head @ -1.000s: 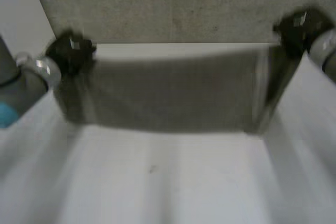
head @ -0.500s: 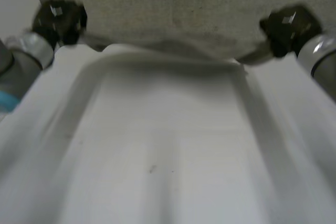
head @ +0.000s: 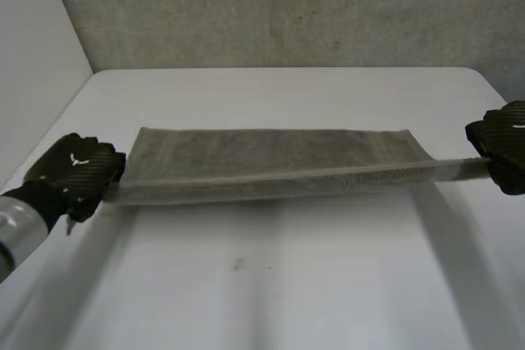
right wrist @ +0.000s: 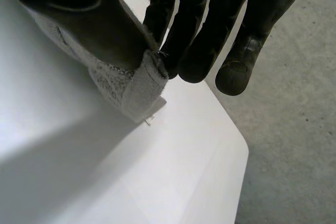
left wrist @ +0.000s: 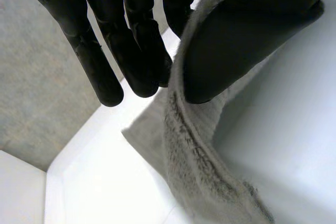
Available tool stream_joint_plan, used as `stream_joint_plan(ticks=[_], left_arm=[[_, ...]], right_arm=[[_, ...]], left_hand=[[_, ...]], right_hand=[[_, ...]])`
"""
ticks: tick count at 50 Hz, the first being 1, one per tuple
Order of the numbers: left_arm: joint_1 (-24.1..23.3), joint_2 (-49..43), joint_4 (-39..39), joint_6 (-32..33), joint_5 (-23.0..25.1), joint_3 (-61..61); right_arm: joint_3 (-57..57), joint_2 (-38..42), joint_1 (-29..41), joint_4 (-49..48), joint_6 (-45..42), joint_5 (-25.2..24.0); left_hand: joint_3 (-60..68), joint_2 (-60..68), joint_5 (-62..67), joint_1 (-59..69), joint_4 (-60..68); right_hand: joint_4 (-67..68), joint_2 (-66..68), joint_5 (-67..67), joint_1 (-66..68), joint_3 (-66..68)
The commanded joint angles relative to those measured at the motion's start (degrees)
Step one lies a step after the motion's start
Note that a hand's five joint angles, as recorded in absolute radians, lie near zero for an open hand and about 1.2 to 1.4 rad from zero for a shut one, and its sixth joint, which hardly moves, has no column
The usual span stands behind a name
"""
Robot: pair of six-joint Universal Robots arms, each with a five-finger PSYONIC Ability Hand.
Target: Fold the towel.
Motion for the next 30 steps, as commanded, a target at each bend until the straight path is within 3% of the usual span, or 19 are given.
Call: stream_joint_plan(ticks=[1, 5, 7, 10, 12, 18, 24, 30], left_arm=[[1.6, -1.0, 1.3, -0.2, 5.1, 1.6], [0.4, -9.8, 5.2, -0.2, 4.1, 6.8], [-2.6, -17.7, 6.1, -0.2, 2.6, 13.5], [-4.5, -21.8, 6.1, -0.2, 1.0, 17.5], [-7.3, -29.4, 6.0, -0.2, -2.8, 25.8], [-9.4, -43.1, 4.6, -0.2, -6.9, 41.5], [-12.0, -51.5, 0.7, -0.4, -7.8, 51.8], [-12.8, -59.6, -2.0, -0.3, -12.0, 62.2]], right_arm=[[-1.3, 2.3, 0.0, 1.9, -0.9, -6.1], [-4.1, 10.9, 1.1, -1.4, -0.8, -5.0], [-8.9, 19.2, 3.9, -3.9, -0.7, -1.0], [-11.6, 22.9, 5.6, -4.6, -0.7, 1.8], [-17.8, 29.7, 8.3, -5.0, -0.6, 6.6], [-30.4, 42.1, 10.1, -7.0, 2.7, 9.6], [-37.9, 48.7, 12.0, -9.8, 5.8, 10.9], [-46.3, 55.7, 13.5, -11.5, 5.6, 15.2]], left_hand=[[10.2, 10.2, 11.7, 10.7, 10.1], [10.2, 10.2, 11.7, 10.7, 10.1], [10.2, 10.2, 11.7, 10.7, 10.1], [10.2, 10.2, 11.7, 10.7, 10.1], [10.2, 10.2, 11.7, 10.7, 10.1], [10.2, 10.2, 11.7, 10.7, 10.1], [10.2, 10.2, 11.7, 10.7, 10.1], [10.2, 10.2, 11.7, 10.7, 10.1]], right_hand=[[3.2, 3.3, 2.4, 4.5, 3.7], [3.2, 3.3, 2.4, 4.5, 3.7], [3.2, 3.3, 2.4, 4.5, 3.7], [3.2, 3.3, 2.4, 4.5, 3.7], [3.2, 3.3, 2.4, 4.5, 3.7], [3.2, 3.3, 2.4, 4.5, 3.7], [3.2, 3.3, 2.4, 4.5, 3.7], [3.2, 3.3, 2.4, 4.5, 3.7]])
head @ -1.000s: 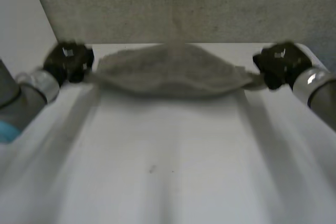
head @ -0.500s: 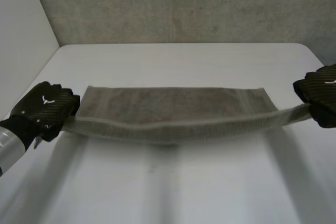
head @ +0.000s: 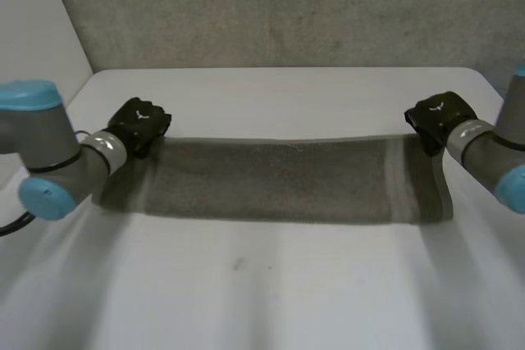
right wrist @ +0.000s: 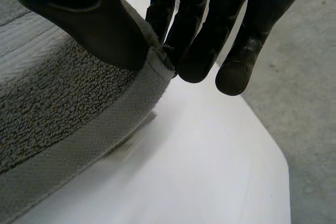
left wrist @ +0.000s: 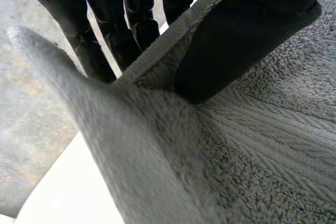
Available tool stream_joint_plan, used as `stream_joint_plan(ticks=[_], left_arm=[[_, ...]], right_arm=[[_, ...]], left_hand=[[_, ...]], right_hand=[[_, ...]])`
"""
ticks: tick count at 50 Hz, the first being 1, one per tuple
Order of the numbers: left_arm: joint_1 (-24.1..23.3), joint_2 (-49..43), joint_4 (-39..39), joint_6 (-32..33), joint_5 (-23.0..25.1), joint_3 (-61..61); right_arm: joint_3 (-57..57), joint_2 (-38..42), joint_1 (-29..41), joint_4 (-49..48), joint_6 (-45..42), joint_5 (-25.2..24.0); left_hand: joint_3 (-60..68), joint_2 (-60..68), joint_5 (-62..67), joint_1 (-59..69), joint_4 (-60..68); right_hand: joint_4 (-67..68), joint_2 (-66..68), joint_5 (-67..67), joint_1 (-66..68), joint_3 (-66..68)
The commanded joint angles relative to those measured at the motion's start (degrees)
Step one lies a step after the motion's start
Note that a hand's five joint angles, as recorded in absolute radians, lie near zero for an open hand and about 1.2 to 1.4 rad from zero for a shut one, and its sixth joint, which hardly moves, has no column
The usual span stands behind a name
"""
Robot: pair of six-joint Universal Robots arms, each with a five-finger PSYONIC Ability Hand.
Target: Fold the towel.
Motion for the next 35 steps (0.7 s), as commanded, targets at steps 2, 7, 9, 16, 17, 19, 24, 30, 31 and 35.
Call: stream_joint_plan(ticks=[2, 7, 9, 16, 17, 19, 24, 30, 31, 35], left_arm=[[-1.0, -8.9, -3.2, 0.1, -3.7, 11.6], [-1.2, -12.0, -3.4, 0.0, -4.3, 16.5], [-1.4, -12.4, -3.4, 0.0, -4.3, 17.4], [-2.6, -13.2, -3.4, -0.1, -4.4, 18.9], [-2.6, -13.2, -3.4, -0.1, -4.4, 18.9], [-4.1, -12.6, -3.3, -0.6, -4.3, 18.8], [-4.5, -9.2, -3.4, -2.4, -4.3, 17.6], [-4.6, -1.4, -3.1, -8.9, -4.2, 11.2], [-4.5, 0.9, -3.0, -10.7, -4.0, 8.3], [-4.0, 6.3, -2.0, -13.4, -3.7, 1.9]], right_arm=[[-9.6, 7.8, 1.6, -1.8, 0.3, 4.1], [-15.0, 12.6, 2.7, -1.7, 0.1, 4.8], [-15.7, 13.1, 2.8, -1.8, -0.1, 4.8], [-19.9, 16.0, 3.1, -1.9, -0.9, 5.4], [-19.9, 16.0, 3.1, -1.9, -0.9, 5.4], [-21.5, 16.3, 3.2, -1.5, -0.8, 6.7], [-20.6, 13.9, 3.4, -1.3, 0.7, 7.8], [-13.4, 5.3, 2.9, -1.2, 6.0, 7.9], [-10.5, 2.6, 2.6, -1.2, 6.9, 7.7], [-2.7, -3.2, 2.1, -1.3, 7.6, 7.0]], left_hand=[[10.2, 10.2, 11.7, 10.7, 10.1], [10.2, 10.2, 11.7, 10.7, 10.1], [10.2, 10.2, 11.7, 10.7, 10.1], [-50.9, -51.0, -49.5, -50.5, -51.1], [-50.8, -50.8, -49.4, -50.3, -50.9], [-59.8, -59.8, -58.3, -59.3, -59.9], [-59.8, -59.8, -58.3, -59.3, -59.9], [-59.8, -59.8, -58.3, -59.3, -59.9], [-59.8, -59.8, -58.3, -59.3, -59.9], [-59.8, -59.8, -58.3, -59.3, -59.9]], right_hand=[[3.2, 3.3, 2.2, 4.5, 3.7], [3.2, 3.3, 2.2, 4.5, 3.7], [3.2, 3.3, 2.2, 4.5, 3.7], [-66.8, -66.7, -67.8, -65.5, -66.3], [-66.8, -66.7, -67.8, -65.5, -66.3], [-66.8, -66.7, -67.8, -65.5, -66.3], [-66.8, -66.7, -67.8, -65.5, -66.3], [-66.8, -66.7, -67.8, -65.5, -66.3], [-66.8, -66.7, -67.8, -65.5, -66.3], [-66.8, -66.7, -67.8, -65.5, -66.3]])
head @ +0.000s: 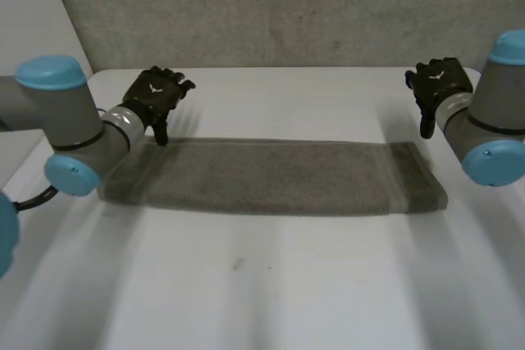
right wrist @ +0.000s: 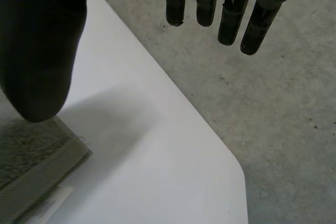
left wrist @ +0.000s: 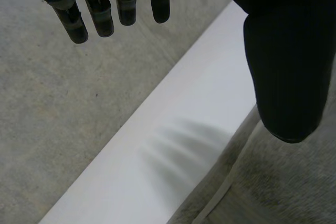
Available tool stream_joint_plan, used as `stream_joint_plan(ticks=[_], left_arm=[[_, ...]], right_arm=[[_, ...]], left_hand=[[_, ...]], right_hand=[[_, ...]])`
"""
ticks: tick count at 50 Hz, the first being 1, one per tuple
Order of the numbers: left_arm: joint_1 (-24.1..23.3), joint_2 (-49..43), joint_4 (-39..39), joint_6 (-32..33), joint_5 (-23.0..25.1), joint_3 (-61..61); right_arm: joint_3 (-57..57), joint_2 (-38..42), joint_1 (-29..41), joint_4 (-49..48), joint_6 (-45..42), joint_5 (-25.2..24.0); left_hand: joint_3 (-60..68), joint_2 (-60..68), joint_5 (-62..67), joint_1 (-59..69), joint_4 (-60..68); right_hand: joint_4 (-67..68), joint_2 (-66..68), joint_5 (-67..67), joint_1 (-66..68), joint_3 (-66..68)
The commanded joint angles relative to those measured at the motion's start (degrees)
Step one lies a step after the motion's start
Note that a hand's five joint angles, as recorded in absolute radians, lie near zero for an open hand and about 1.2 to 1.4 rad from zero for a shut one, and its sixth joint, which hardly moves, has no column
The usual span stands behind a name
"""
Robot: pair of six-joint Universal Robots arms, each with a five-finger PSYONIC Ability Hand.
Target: Fold the towel.
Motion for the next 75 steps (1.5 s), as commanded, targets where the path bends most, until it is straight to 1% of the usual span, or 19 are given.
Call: stream_joint_plan(ticks=[1, 10, 18, 31, 33, 34, 35, 38, 42, 53, 57, 62, 64, 65, 67, 68, 70, 73, 75], left_arm=[[1.0, 11.6, 2.3, -7.0, 0.4, -13.8], [3.5, 24.4, 13.5, -14.5, 0.5, -35.6], [4.0, 29.7, 22.0, -19.4, 0.5, -46.2], [4.3, 30.0, 26.2, -19.5, 0.5, -48.9], [4.3, 30.0, 26.2, -19.5, 0.5, -49.0], [4.3, 30.0, 26.2, -19.5, 0.5, -49.0], [4.3, 30.0, 26.2, -19.5, 0.5, -49.0], [4.2, 30.0, 26.2, -19.5, 0.5, -49.1], [4.1, 30.0, 26.2, -19.5, 0.5, -49.2], [4.3, 30.1, 26.5, -19.4, 0.6, -50.3], [4.3, 30.1, 26.5, -19.4, 0.5, -50.2], [4.3, 30.1, 26.5, -19.5, 0.4, -50.2], [4.3, 30.4, 26.5, -19.6, 0.3, -50.4], [4.3, 30.4, 26.5, -19.6, 0.3, -50.4], [4.4, 31.2, 26.5, -19.6, 0.3, -50.6], [4.4, 31.2, 26.5, -19.6, 0.3, -50.6], [4.8, 31.3, 26.5, -19.6, 0.3, -50.9], [5.1, 31.4, 26.5, -19.6, 0.3, -50.9], [5.6, 31.4, 26.5, -19.6, 0.3, -51.0]], right_arm=[[16.7, -13.1, -1.3, -0.5, 2.8, -1.2], [37.9, -23.5, -3.1, -1.5, 2.8, -5.9], [48.0, -23.9, -6.0, -9.5, 2.3, -10.1], [48.6, -17.8, -6.2, -18.5, 2.0, -10.6], [47.9, -16.4, -6.2, -19.4, 2.0, -10.7], [47.9, -16.4, -6.2, -19.4, 2.0, -10.7], [47.6, -15.8, -6.3, -20.1, 1.9, -10.7], [46.6, -14.8, -6.6, -20.7, 1.3, -10.4], [45.9, -14.7, -8.5, -20.6, 0.4, -9.6], [43.8, -17.0, -27.1, -17.9, -10.8, -9.9], [42.8, -17.1, -27.3, -16.1, -12.0, -10.1], [39.9, -20.3, -21.4, -14.9, -8.4, -9.8], [36.2, -22.7, -12.3, -14.8, -4.0, -9.3], [36.2, -22.8, -12.3, -14.8, -3.9, -9.3], [31.6, -22.5, -4.0, -14.8, -0.3, -8.9], [31.6, -22.5, -3.9, -14.8, -0.2, -8.9], [27.1, -20.6, 4.9, -14.9, 1.7, -8.4], [24.6, -18.7, 10.1, -14.8, 1.8, -8.1], [19.0, -13.8, 21.3, -14.8, 2.0, -7.9]], left_hand=[[0.5, 0.7, -1.4, 0.4, 0.5], [0.5, 0.7, -1.4, 0.4, 0.5], [0.5, 0.7, -1.3, 0.4, 0.5], [0.7, 0.9, -1.1, 0.6, 0.7], [0.5, 0.7, -1.3, 0.4, 0.5], [0.5, 0.7, -1.3, 0.4, 0.5], [0.5, 0.7, -1.3, 0.4, 0.5], [0.5, 0.7, -1.3, 0.4, 0.5], [0.5, 0.7, -1.4, 0.4, 0.5], [0.5, 0.7, -1.4, 0.4, 0.5], [0.5, 0.7, -1.4, 0.4, 0.5], [0.5, 0.7, -1.4, 0.4, 0.5], [0.5, 0.7, -1.4, 0.4, 0.5], [0.5, 0.7, -1.4, 0.4, 0.5], [0.5, 0.7, -1.4, 0.4, 0.5], [0.5, 0.7, -1.4, 0.4, 0.5], [0.5, 0.7, -1.4, 0.4, 0.5], [0.5, 0.7, -1.3, 0.4, 0.5], [0.5, 0.7, -1.4, 0.4, 0.5]], right_hand=[[-4.2, -3.7, -3.0, -2.9, -3.1], [-4.2, -3.7, -3.0, -2.9, -3.1], [-0.1, 0.4, 1.1, 1.2, 1.0], [21.8, 22.2, 23.0, 23.1, 22.9], [44.3, 44.8, 45.6, 45.7, 45.4], [44.5, 45.0, 45.7, 45.8, 45.6], [56.8, 57.3, 58.1, 58.1, 57.9], [65.7, 66.2, 67.0, 67.1, 66.8], [65.8, 66.3, 67.0, 67.1, 66.9], [65.8, 66.3, 67.0, 67.1, 66.9], [65.8, 66.3, 67.0, 67.1, 66.9], [65.8, 66.3, 67.0, 67.1, 66.9], [65.8, 66.3, 67.0, 67.1, 66.9], [65.8, 66.3, 67.0, 67.1, 66.9], [65.8, 66.3, 67.0, 67.1, 66.9], [65.8, 66.3, 67.0, 67.1, 66.9], [65.8, 66.3, 67.0, 67.1, 66.9], [65.8, 66.3, 67.0, 67.1, 66.9], [65.8, 66.3, 67.0, 67.1, 66.9]])
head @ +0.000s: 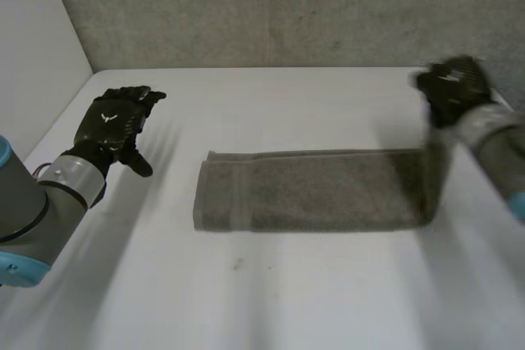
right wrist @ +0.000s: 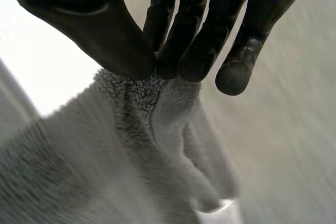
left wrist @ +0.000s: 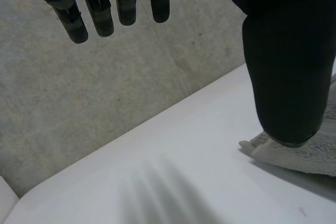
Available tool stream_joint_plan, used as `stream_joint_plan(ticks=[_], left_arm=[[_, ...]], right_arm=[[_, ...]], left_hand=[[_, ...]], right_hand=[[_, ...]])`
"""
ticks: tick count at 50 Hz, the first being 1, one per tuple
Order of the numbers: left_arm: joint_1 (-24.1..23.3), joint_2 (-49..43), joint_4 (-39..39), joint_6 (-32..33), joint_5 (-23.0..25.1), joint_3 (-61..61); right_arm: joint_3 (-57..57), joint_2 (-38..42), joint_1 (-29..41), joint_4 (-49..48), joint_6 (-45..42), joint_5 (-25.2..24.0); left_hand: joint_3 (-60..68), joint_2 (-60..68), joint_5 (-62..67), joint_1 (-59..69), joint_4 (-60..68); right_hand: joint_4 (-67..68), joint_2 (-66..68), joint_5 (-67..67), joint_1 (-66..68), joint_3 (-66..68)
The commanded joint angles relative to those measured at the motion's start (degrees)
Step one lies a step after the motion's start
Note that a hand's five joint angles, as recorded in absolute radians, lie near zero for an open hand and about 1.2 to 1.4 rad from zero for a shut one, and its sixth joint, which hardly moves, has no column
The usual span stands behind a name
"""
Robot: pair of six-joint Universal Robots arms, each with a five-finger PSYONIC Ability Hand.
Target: Fold the towel.
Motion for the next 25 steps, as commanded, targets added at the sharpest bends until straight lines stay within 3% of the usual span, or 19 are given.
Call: stream_joint_plan(ticks=[1, 3, 13, 14, 15, 16, 17, 19, 25], left_arm=[[0.9, 0.3, 0.0, 0.0, 0.0, -0.3], [1.0, 0.3, 0.0, -0.1, 0.0, -0.4], [1.0, 0.3, 0.0, 0.0, 0.1, -0.7], [1.0, 0.3, 0.0, 0.0, 0.1, -0.7], [1.0, 0.3, 0.0, 0.0, 0.1, -0.7], [1.0, 0.3, 0.0, 0.0, 0.2, -0.7], [1.0, 0.3, 0.0, 0.0, 0.2, -0.7], [1.0, 0.3, 0.0, 0.0, 0.2, -0.7], [0.9, 0.3, 0.0, 0.0, 0.3, -0.6]], right_arm=[[-10.3, 7.4, 20.7, -0.1, 1.8, 0.7], [-14.0, 12.3, 27.7, 0.0, 2.0, 0.2], [-19.8, 23.7, 36.1, 3.9, 1.5, -0.2], [-20.2, 24.2, 36.1, 5.7, 1.5, -0.2], [-20.2, 24.2, 36.1, 5.7, 1.5, -0.2], [-20.1, 23.9, 36.0, 7.5, 1.7, -0.3], [-20.1, 23.9, 36.0, 7.5, 1.7, -0.3], [-19.6, 21.7, 35.4, 10.1, 2.2, -0.5], [-15.8, 14.2, 30.6, 10.9, 3.1, 0.0]], left_hand=[[0.6, 0.7, -1.3, 0.4, 0.5], [0.6, 0.7, -1.3, 0.4, 0.5], [0.7, 0.8, -1.2, 0.5, 0.6], [0.7, 0.8, -1.2, 0.5, 0.6], [0.7, 0.8, -1.2, 0.5, 0.6], [0.7, 0.8, -1.2, 0.5, 0.6], [0.7, 0.8, -1.2, 0.5, 0.6], [0.7, 0.8, -1.2, 0.5, 0.6], [0.7, 0.8, -1.2, 0.5, 0.6]], right_hand=[[3.1, 3.3, 3.1, 5.0, 3.3], [3.1, 3.3, 3.1, 5.0, 3.3], [3.1, 3.3, 3.1, 5.0, 3.3], [-10.5, -10.3, -10.5, -8.6, -10.3], [-10.6, -10.4, -10.6, -8.7, -10.4], [-32.3, -32.1, -32.2, -30.4, -32.1], [-32.5, -32.3, -32.5, -30.6, -32.3], [-66.9, -66.7, -66.9, -65.0, -66.7], [-66.9, -66.7, -66.9, -65.0, -66.7]])
